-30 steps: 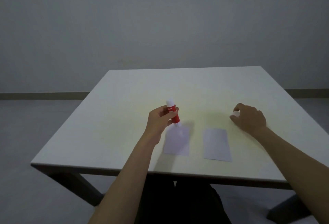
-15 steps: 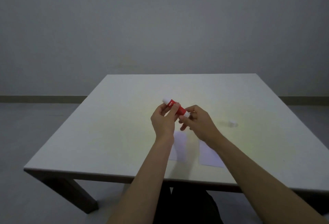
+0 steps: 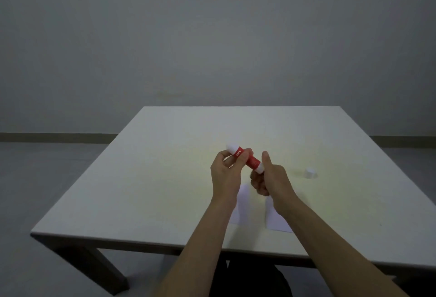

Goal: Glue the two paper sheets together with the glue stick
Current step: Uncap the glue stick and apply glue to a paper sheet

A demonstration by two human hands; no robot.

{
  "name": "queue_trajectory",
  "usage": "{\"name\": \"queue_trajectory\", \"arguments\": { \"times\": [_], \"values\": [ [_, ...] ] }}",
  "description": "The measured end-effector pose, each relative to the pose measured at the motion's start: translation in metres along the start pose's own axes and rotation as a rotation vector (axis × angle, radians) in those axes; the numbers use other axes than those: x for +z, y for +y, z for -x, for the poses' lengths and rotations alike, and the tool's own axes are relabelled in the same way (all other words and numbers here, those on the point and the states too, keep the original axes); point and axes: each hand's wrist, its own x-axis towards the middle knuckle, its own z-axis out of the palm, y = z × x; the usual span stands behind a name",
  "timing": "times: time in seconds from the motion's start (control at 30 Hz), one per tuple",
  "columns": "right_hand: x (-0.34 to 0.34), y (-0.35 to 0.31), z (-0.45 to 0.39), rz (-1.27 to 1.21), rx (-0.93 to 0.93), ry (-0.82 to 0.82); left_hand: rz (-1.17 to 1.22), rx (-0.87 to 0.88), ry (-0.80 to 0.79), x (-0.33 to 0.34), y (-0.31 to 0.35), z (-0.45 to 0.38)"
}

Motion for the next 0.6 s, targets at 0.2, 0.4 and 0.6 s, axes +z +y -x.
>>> {"name": "queue_trajectory", "arguments": {
  "times": [0.2, 0.4, 0.6],
  "values": [
    [-0.003, 0.009, 0.001, 0.062, -0.28, -0.091, 0.05, -0.002, 0.032, -0.001, 0.003, -0.004],
    [-0.005, 0.004, 0.0, -0.251, 0.339, -0.14, 0.003, 0.001, -0.07, -0.006, -0.006, 0.003],
    [-0.007, 0.002, 0.001, -0.061, 0.123, -0.192, -0.011, 0.008, -0.12, -0.012, -0.007, 0.001]
  ]
}}
